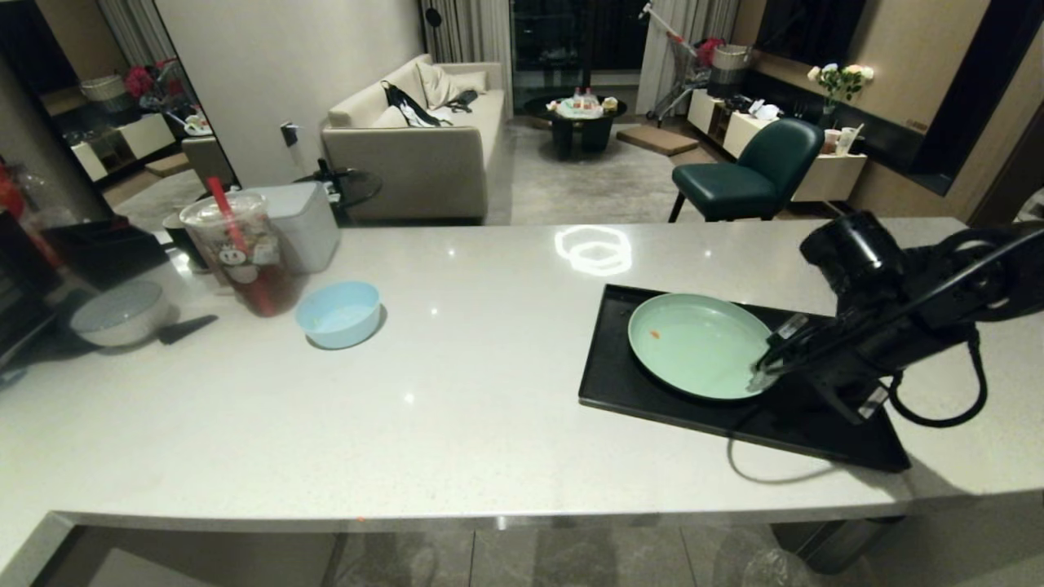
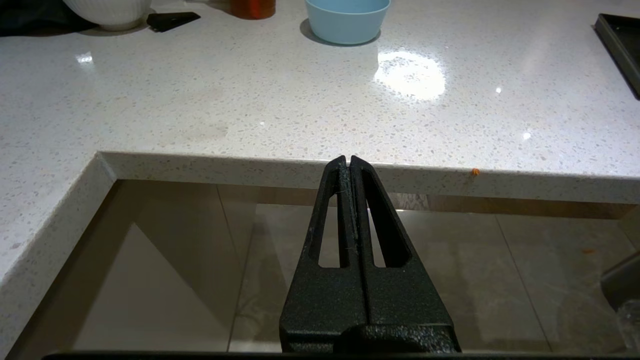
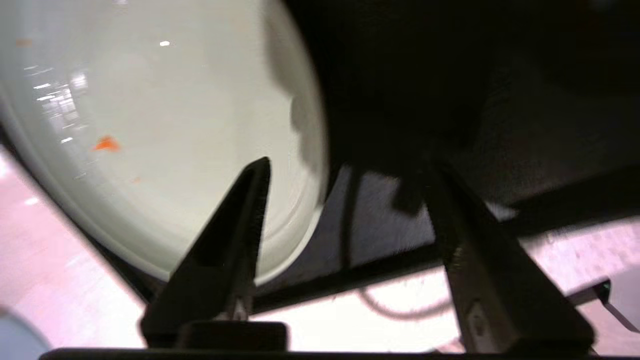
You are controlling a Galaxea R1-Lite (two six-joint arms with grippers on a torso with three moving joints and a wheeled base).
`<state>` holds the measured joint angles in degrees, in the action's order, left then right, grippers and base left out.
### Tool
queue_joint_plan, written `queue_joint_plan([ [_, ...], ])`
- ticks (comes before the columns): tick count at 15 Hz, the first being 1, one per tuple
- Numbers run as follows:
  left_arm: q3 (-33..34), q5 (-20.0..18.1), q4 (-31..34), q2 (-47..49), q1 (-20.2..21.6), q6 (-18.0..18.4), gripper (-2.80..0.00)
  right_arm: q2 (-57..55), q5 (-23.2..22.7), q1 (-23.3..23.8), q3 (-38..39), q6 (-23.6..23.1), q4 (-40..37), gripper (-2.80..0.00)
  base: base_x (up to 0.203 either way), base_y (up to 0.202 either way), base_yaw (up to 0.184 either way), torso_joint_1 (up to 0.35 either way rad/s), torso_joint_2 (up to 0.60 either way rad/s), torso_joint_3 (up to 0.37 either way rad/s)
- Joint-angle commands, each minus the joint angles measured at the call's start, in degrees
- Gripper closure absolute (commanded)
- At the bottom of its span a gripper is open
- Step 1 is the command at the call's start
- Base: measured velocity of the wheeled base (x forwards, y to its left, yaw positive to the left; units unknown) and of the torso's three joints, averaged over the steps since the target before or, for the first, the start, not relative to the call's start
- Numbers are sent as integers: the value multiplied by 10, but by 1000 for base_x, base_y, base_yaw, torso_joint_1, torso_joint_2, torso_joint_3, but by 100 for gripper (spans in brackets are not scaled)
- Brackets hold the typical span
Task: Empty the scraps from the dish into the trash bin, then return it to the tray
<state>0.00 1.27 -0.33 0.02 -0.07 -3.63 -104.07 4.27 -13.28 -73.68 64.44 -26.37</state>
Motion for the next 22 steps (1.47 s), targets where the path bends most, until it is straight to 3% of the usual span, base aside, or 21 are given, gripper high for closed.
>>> queue_joint_plan([
  [1, 0, 0, 0, 1, 1, -1, 0, 52, 0, -1, -4, -9, -6, -280, 0, 0, 0, 0, 0, 0],
  [5, 0, 0, 0, 1, 1, -1, 0, 154, 7, -3, 28, -117, 3, -280, 0, 0, 0, 0, 0, 0],
  [6, 0, 0, 0, 1, 0, -1, 0, 185, 13, -3, 38, -160, 5, -280, 0, 0, 0, 0, 0, 0],
  [8, 0, 0, 0, 1, 1, -1, 0, 245, 35, -3, 85, -297, 8, -280, 0, 0, 0, 0, 0, 0],
  [11, 0, 0, 0, 1, 0, -1, 0, 356, 63, -3, 213, -473, 79, -280, 0, 0, 0, 0, 0, 0],
  [14, 0, 0, 0, 1, 1, -1, 0, 460, 69, -3, 309, -561, 151, -280, 0, 0, 0, 0, 0, 0],
  [15, 0, 0, 0, 1, 1, -1, 0, 492, 69, -3, 332, -573, 156, 0, 0, 0, 0, 0, 0, 0],
  [22, 0, 0, 0, 1, 1, -1, 0, 702, 55, -6, 454, -590, 118, 0, 0, 0, 0, 0, 0, 0],
])
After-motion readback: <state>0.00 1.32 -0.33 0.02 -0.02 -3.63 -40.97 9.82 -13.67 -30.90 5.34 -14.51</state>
